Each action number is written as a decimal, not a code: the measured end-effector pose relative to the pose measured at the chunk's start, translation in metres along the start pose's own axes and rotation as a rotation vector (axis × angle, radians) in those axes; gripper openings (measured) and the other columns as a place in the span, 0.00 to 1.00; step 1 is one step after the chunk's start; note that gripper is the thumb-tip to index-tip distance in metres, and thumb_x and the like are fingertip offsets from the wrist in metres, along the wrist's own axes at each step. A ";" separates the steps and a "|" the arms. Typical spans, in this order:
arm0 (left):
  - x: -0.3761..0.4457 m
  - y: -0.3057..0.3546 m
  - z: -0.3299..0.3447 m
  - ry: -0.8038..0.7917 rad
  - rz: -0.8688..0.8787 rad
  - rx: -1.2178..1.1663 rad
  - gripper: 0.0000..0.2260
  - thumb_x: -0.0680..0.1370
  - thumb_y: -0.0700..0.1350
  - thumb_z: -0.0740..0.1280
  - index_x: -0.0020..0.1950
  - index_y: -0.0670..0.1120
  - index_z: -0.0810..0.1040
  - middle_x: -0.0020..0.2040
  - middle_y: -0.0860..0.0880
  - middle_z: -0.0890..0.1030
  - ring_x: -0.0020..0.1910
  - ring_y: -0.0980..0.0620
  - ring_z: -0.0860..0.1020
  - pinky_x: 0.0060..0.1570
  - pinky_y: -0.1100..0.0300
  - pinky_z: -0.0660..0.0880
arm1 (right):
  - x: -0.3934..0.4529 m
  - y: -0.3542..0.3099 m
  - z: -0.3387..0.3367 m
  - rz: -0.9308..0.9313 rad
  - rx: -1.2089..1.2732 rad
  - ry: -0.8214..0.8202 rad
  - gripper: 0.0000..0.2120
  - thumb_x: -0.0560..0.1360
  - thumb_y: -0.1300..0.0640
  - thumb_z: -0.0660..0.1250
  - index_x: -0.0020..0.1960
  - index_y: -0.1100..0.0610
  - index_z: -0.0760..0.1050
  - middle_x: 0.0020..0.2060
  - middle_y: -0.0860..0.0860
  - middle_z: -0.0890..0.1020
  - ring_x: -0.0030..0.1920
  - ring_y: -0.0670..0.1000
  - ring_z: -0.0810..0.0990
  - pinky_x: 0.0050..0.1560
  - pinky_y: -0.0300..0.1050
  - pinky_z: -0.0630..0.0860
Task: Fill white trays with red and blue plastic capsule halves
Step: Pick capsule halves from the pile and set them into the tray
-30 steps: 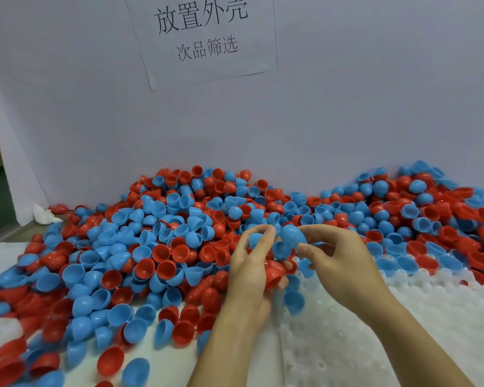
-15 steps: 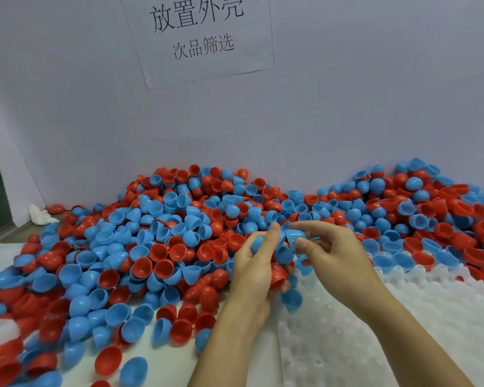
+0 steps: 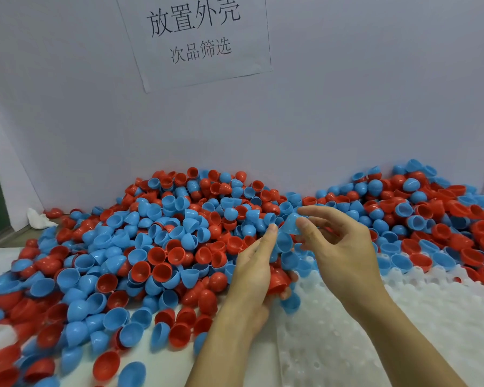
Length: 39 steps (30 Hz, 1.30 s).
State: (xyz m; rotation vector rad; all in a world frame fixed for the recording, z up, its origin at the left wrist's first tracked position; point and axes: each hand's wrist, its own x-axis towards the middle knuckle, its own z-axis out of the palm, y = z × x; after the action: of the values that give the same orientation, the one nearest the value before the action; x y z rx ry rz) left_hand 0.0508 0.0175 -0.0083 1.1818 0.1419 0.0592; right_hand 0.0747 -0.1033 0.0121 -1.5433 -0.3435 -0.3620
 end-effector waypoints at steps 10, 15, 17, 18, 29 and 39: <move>-0.010 0.007 0.005 -0.170 -0.006 0.084 0.17 0.71 0.63 0.70 0.44 0.51 0.87 0.41 0.44 0.81 0.32 0.49 0.78 0.22 0.62 0.68 | 0.001 -0.006 -0.008 -0.099 -0.085 -0.016 0.10 0.76 0.62 0.71 0.50 0.48 0.85 0.41 0.43 0.86 0.44 0.44 0.84 0.42 0.33 0.79; -0.014 0.009 0.006 -0.225 -0.039 0.095 0.16 0.76 0.61 0.66 0.43 0.51 0.86 0.40 0.46 0.82 0.32 0.49 0.79 0.21 0.63 0.68 | 0.001 -0.007 -0.008 -0.115 -0.070 0.024 0.07 0.75 0.62 0.72 0.46 0.51 0.77 0.33 0.47 0.83 0.35 0.47 0.83 0.35 0.36 0.79; -0.015 0.010 0.005 -0.250 -0.050 0.090 0.16 0.77 0.61 0.66 0.44 0.51 0.86 0.40 0.46 0.82 0.33 0.49 0.78 0.21 0.63 0.68 | 0.001 -0.008 -0.008 -0.129 -0.100 0.042 0.09 0.74 0.61 0.74 0.44 0.52 0.73 0.32 0.48 0.81 0.34 0.48 0.81 0.36 0.40 0.81; -0.016 0.011 0.005 -0.256 -0.058 0.082 0.17 0.77 0.61 0.66 0.47 0.49 0.85 0.40 0.46 0.82 0.32 0.49 0.78 0.21 0.63 0.67 | 0.001 -0.008 -0.008 -0.137 -0.115 0.048 0.10 0.74 0.61 0.74 0.44 0.53 0.73 0.33 0.49 0.80 0.34 0.47 0.80 0.38 0.42 0.81; -0.011 0.009 0.003 -0.167 -0.137 0.080 0.21 0.75 0.64 0.68 0.53 0.47 0.85 0.44 0.45 0.83 0.33 0.49 0.79 0.23 0.62 0.68 | 0.002 -0.016 -0.026 -0.234 -0.366 -0.063 0.07 0.73 0.63 0.72 0.41 0.51 0.84 0.35 0.43 0.85 0.39 0.45 0.84 0.41 0.39 0.80; -0.007 0.009 -0.002 -0.136 -0.130 -0.111 0.24 0.68 0.64 0.73 0.49 0.43 0.83 0.40 0.43 0.82 0.30 0.51 0.77 0.21 0.65 0.67 | 0.005 -0.014 -0.029 0.310 -0.369 -0.245 0.06 0.75 0.64 0.68 0.40 0.58 0.82 0.31 0.51 0.85 0.32 0.50 0.86 0.33 0.40 0.81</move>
State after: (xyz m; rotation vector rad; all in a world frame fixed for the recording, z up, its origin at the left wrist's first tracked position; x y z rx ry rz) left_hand 0.0440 0.0222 -0.0001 1.0599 0.0944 -0.1258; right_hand 0.0726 -0.1323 0.0268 -1.9771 -0.2288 0.0118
